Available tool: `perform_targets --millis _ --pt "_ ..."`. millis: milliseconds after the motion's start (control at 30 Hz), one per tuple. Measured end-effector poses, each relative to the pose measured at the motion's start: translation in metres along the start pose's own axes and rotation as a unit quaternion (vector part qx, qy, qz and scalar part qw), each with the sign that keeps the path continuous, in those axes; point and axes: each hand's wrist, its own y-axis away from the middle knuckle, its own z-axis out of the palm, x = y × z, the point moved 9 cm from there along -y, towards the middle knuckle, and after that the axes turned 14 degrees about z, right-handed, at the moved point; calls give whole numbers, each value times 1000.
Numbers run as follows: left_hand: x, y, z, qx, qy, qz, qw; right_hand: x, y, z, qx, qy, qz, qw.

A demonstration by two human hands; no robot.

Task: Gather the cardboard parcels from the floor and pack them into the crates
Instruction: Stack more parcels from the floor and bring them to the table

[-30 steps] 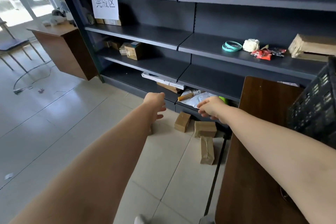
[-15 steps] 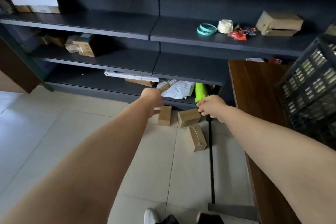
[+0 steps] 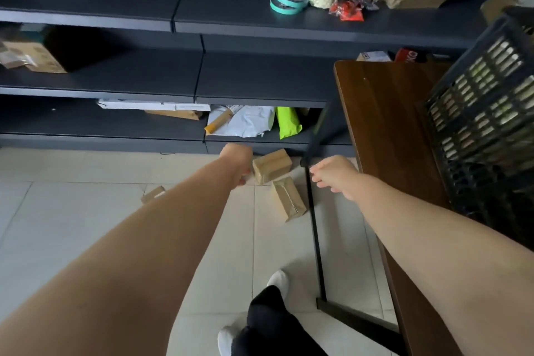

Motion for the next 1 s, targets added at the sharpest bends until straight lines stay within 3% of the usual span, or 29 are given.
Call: perform_targets --millis 333,667,833,1000 --pt "-30 -126 46 -21 39 -27 999 -18 -120 26 -16 13 28 999" --pt "-163 -259 73 -32 -20 -73 997 17 -280 137 17 -15 69 997" --pt "-232 -338 94 -30 -70 -46 996 38 -369 204 29 32 56 997" --pt "-283 -429 127 -32 -145 26 989 53 -463 234 102 101 27 989"
